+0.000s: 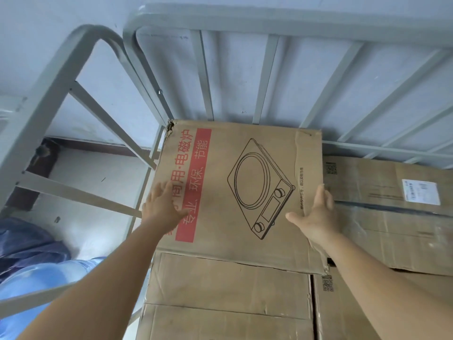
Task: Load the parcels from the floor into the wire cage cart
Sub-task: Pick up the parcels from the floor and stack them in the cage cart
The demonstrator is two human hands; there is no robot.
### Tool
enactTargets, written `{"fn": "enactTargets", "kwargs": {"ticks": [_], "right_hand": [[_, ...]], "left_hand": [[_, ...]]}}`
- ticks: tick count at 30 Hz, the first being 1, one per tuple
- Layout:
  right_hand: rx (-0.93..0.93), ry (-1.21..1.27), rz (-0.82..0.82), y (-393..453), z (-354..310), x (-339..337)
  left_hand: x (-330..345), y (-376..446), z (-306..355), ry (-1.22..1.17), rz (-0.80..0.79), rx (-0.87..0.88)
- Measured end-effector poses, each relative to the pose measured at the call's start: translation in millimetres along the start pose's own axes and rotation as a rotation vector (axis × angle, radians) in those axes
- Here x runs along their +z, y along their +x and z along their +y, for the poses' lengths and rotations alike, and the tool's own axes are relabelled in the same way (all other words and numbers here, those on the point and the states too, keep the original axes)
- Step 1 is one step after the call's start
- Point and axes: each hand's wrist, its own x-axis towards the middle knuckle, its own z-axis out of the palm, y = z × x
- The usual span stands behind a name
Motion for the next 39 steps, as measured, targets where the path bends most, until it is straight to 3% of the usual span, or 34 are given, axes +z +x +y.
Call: {"fn": "enactTargets", "kwargs": {"ticks": [8, 16, 23, 39], "right_hand": [[-0.303, -0.349, 0.000, -89.0, -9.1, -41.4], [-0.418, -0.416, 0.047, -174.3, 11.6, -94.9], [-0.340, -0.337, 0.148, -253.1, 58.9, -139.6], [0.148, -0.204, 0.510, -490.6, 193.8, -160.4]], "left_hand": [[-35.4, -105.4, 57.7, 0.183, 0.017, 0.267], [-68.2, -217.9, 107.4, 0.240, 0.110, 0.451], [-78.6, -290.6, 156.3, 0.208, 0.163, 0.646], [-58.2, -483.1, 204.7, 0.306, 0.129, 1.291]]}}
